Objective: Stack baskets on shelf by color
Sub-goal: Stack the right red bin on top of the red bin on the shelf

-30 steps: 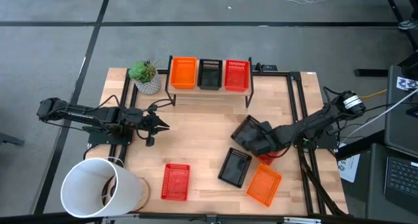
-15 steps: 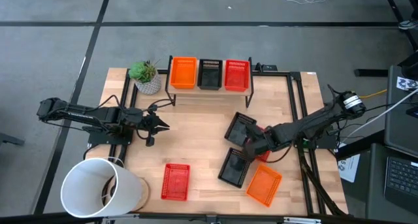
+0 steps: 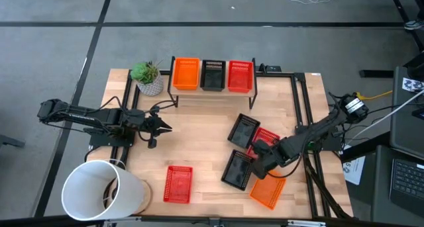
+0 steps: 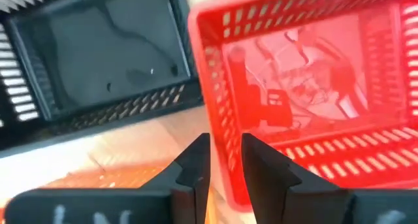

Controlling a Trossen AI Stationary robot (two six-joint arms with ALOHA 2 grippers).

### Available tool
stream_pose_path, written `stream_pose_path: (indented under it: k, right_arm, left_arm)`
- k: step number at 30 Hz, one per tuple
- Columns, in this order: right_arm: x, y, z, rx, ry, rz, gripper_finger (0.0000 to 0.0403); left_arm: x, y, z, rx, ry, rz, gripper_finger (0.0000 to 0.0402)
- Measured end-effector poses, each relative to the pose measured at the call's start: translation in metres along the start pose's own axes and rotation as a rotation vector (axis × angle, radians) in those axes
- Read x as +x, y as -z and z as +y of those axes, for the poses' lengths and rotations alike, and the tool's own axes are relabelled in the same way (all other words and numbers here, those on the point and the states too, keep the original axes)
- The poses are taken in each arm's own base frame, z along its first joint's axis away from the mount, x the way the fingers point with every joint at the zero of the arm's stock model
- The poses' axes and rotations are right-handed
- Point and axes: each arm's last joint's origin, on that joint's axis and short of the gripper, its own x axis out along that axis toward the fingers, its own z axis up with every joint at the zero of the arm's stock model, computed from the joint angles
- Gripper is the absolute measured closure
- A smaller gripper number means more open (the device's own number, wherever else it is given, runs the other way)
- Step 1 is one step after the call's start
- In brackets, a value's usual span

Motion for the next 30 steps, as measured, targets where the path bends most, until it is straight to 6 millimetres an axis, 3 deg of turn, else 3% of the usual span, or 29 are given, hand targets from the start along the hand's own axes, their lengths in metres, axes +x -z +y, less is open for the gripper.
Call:
stream_pose_path:
  k: [15,18,22,26,30]
  right_arm:
    - [0.033,0.002,0.011,-0.007,0.057,0.053,0.0317]
    - [0.035,0.001,0.014,-0.003,0.036,0.046,0.0334]
    - [0.035,0.002,0.011,0.017,0.071,0.051,0.0390]
    - [0.029,0.000,0.011,0.035,0.115,0.040,0.0399]
    - [0.006,-0.006,0.016,0.037,0.178,0.051,0.0401]
  left_arm:
    - [0.000,0.000,0.000,0.000,0.000,0.000,0.0364]
    - [0.000,0.000,0.000,0.000,0.000,0.000,0.0364]
    - [0.000,0.000,0.000,0.000,0.000,0.000,0.0364]
    - [0.000,0.000,0.000,0.000,0.000,0.000,0.0364]
    - [0.000,0.000,0.000,0.000,0.000,0.000,0.0364]
